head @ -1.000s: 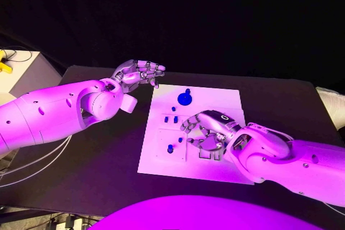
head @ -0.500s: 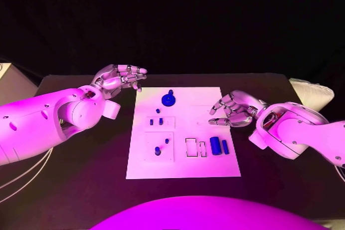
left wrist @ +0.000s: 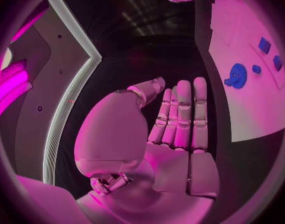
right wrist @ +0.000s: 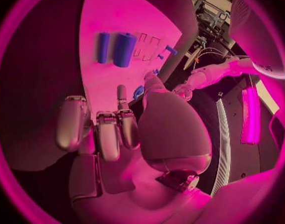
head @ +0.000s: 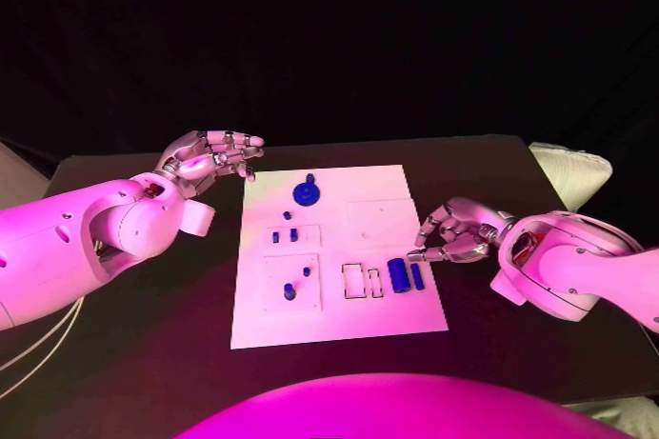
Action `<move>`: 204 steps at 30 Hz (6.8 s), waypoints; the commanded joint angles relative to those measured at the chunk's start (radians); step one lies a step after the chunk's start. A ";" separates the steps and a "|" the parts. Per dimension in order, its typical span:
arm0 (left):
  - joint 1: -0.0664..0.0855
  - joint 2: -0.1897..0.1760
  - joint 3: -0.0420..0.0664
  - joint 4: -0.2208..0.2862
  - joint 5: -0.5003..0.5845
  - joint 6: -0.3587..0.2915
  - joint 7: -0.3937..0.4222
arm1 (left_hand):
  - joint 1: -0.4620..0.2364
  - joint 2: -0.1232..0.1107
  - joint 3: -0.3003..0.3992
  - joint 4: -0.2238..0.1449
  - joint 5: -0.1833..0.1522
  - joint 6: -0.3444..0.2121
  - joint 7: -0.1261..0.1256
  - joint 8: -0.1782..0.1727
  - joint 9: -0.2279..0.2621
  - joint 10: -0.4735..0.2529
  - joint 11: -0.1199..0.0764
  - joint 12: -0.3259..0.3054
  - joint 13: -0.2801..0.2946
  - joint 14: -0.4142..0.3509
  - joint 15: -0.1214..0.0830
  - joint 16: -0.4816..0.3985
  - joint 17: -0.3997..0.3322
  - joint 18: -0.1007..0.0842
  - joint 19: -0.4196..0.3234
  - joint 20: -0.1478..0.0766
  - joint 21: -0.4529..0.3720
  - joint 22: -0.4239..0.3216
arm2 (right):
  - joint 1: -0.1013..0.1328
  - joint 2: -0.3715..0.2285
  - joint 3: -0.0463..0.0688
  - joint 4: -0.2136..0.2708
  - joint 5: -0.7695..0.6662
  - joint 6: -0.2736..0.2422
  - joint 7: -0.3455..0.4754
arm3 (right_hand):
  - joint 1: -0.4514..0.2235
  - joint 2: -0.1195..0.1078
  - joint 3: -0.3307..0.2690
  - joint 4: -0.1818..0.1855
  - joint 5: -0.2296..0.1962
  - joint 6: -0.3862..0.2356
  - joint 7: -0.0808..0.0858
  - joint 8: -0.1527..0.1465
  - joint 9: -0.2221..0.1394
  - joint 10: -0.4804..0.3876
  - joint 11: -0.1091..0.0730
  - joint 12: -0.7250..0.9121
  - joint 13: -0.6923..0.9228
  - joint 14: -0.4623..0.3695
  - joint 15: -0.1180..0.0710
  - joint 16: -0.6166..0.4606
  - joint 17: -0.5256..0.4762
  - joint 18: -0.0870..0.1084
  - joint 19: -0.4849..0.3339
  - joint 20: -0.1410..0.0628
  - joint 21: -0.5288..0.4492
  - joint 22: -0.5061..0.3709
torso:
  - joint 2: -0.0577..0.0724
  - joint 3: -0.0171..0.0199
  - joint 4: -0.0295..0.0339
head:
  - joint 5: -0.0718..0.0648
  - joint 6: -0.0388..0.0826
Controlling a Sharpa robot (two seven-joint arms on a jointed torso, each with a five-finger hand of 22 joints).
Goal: Assemble the parts on the task board
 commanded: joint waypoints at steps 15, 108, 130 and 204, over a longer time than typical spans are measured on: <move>-0.002 -0.005 0.001 0.004 0.001 0.010 0.010 | -0.005 0.005 -0.009 0.002 -0.002 -0.006 -0.002 0.008 -0.001 -0.007 0.001 -0.003 -0.002 -0.004 0.003 -0.006 -0.002 0.014 0.006 -0.001 -0.008 -0.003 | -0.054 0.051 -0.006 0.004 -0.158 0.002 -0.082 | -0.002 0.022 -0.031 0.000 0.031 0.004 -0.008 0.011 -0.001 0.038 -0.005 0.013 0.164 0.092 -0.009 0.014 0.192 -0.021 0.014 -0.001 0.029 0.152 | 0.001 -0.0013 0.0014 | 0.003 0.000; -0.002 -0.008 0.000 0.007 0.001 0.025 -0.013 | -0.008 0.006 -0.012 0.006 -0.002 -0.006 -0.002 0.010 -0.001 -0.008 0.001 -0.002 -0.004 -0.005 0.004 -0.005 -0.003 0.014 0.007 -0.001 -0.013 -0.006 | -0.056 0.205 -0.001 0.004 0.212 -0.135 -0.140 | 0.054 -0.058 0.296 -0.005 0.290 0.052 -0.018 0.007 -0.061 0.052 -0.016 0.016 0.190 0.097 -0.018 0.024 0.221 -0.026 0.022 -0.010 0.051 0.184 | 0.002 -0.0021 0.0016 | 0.023 0.000; -0.002 -0.010 0.000 0.008 0.001 0.028 -0.017 | -0.008 0.006 -0.012 0.006 -0.002 -0.006 -0.002 0.010 -0.001 -0.008 0.001 -0.002 -0.004 -0.005 0.004 -0.005 -0.003 0.014 0.007 -0.001 -0.013 -0.006 | -0.074 0.266 -0.002 -0.034 0.120 -0.102 -0.211 | -0.062 -0.044 0.297 -0.002 0.181 0.090 -0.037 0.038 -0.054 0.078 -0.031 0.050 0.221 0.100 -0.030 0.029 0.236 -0.032 0.036 -0.019 0.088 0.193 | 0.001 -0.0016 0.0008 | 0.033 0.000; -0.005 -0.010 -0.002 0.006 0.001 0.018 0.007 | -0.006 0.007 -0.014 0.007 -0.002 -0.008 -0.003 0.014 -0.001 -0.009 0.000 -0.001 -0.006 -0.005 0.003 -0.004 -0.005 0.015 0.011 -0.001 -0.018 -0.011 | -0.017 -0.022 -0.002 -0.038 0.029 -0.057 0.019 | 0.121 0.019 0.045 -0.003 0.005 0.016 -0.008 0.033 -0.082 0.077 -0.006 0.045 0.227 0.102 -0.009 0.031 0.243 -0.031 0.031 -0.003 0.071 0.191 | 0.001 0.0020 -0.0024 | -0.005 0.000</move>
